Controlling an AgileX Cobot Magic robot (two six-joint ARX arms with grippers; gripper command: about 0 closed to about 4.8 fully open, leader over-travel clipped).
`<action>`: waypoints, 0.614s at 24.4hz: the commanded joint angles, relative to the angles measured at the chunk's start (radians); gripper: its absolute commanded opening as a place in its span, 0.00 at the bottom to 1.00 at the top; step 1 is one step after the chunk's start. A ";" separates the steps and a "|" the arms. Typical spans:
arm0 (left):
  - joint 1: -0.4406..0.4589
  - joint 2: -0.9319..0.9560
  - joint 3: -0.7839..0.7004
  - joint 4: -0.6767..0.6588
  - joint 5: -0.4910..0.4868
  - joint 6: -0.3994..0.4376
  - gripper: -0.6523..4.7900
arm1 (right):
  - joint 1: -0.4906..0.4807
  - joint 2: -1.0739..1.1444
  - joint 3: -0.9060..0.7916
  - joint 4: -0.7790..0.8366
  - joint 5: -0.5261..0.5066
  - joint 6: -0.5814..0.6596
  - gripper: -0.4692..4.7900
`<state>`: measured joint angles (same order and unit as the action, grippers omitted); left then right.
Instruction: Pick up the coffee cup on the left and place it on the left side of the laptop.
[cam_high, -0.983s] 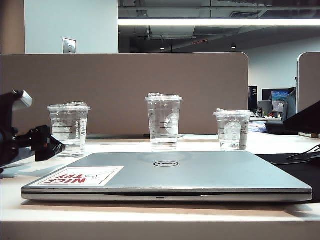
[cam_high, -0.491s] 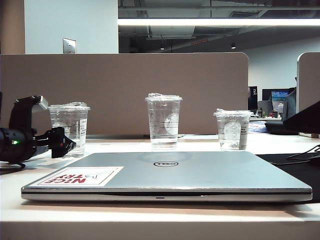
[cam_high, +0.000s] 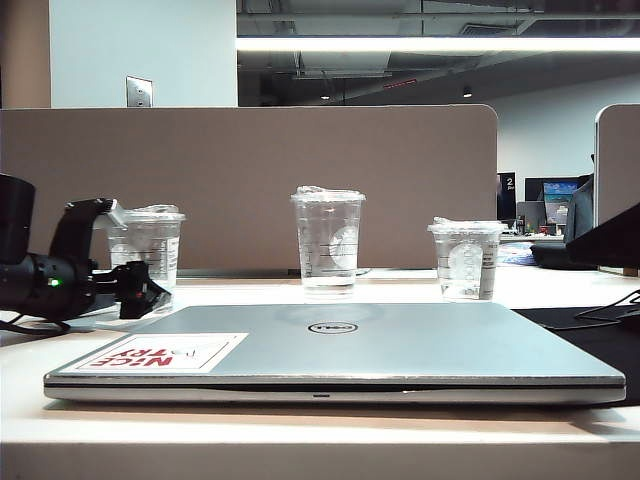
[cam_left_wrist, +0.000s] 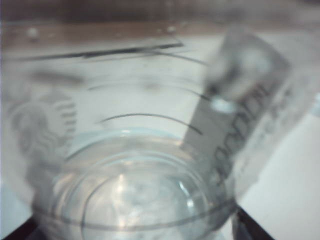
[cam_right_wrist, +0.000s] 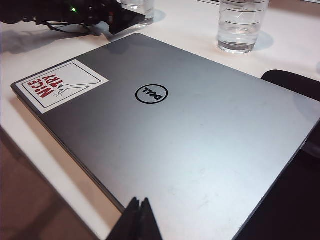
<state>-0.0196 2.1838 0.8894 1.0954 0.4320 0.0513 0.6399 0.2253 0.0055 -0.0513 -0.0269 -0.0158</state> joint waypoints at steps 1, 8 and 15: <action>-0.010 0.025 0.013 -0.066 0.019 -0.018 1.00 | 0.001 0.002 -0.004 0.018 0.002 0.000 0.08; -0.010 0.055 0.014 -0.066 0.017 -0.018 1.00 | 0.001 0.002 -0.004 0.018 0.002 0.000 0.08; -0.010 0.079 0.014 -0.066 0.016 -0.024 1.00 | 0.001 0.002 -0.004 0.018 0.002 0.000 0.08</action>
<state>-0.0288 2.2379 0.9161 1.1603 0.4427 0.0681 0.6399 0.2256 0.0055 -0.0513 -0.0269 -0.0158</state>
